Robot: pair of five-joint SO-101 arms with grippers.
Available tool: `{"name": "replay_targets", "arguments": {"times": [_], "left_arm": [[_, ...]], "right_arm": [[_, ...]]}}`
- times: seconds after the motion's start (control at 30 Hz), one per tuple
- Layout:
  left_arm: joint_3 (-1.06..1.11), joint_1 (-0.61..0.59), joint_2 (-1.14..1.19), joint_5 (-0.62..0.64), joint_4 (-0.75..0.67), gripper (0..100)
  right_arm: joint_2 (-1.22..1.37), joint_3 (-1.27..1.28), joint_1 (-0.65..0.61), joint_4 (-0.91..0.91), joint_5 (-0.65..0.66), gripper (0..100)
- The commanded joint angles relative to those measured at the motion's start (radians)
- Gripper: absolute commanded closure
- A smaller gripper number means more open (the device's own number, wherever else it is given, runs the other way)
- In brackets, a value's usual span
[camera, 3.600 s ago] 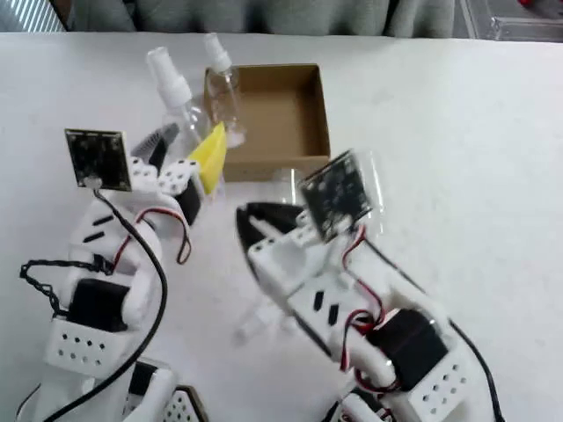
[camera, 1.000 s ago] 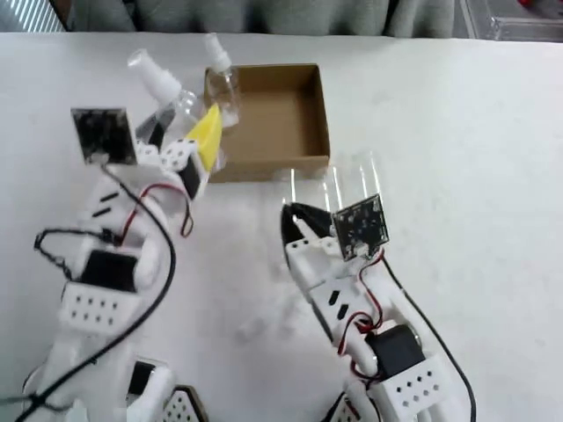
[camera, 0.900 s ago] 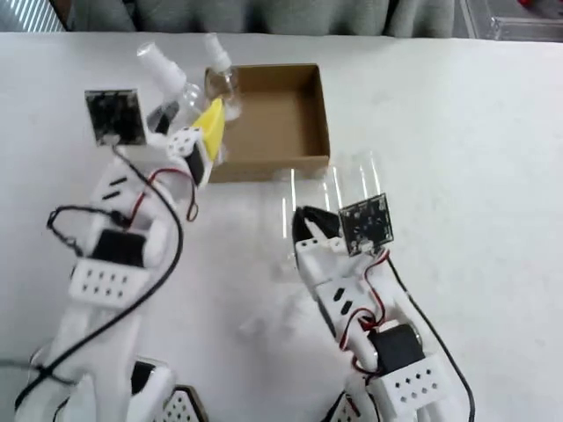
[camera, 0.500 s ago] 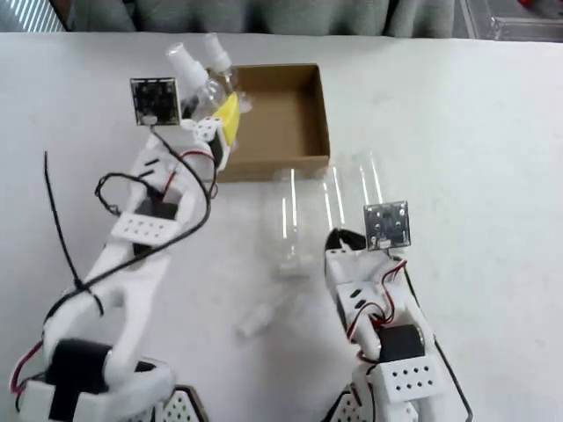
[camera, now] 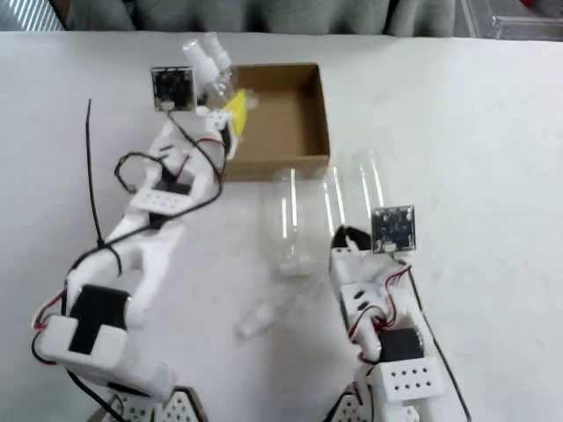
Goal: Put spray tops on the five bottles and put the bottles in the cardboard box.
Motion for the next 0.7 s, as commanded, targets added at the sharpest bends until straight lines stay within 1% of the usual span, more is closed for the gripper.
{"name": "replay_targets", "arguments": {"times": [0.0, 0.13, 0.47, 0.67], "left_arm": [[-0.110, -0.024, 0.047, 0.005, -0.031, 98], [-0.150, -0.039, 0.102, 0.005, -0.038, 98], [-0.155, -0.036, 0.277, 0.003, -0.327, 98], [-0.157, -0.041, 0.317, 0.003, -0.362, 98]], "right_arm": [[-0.012, 0.009, 0.007, -0.018, 0.003, 98.4], [-0.005, 0.009, 0.005, -0.018, 0.003, 98.4], [-0.004, 0.009, 0.005, -0.018, 0.003, 98.4], [-0.004, 0.009, 0.005, -0.018, 0.003, 98.4]]}}
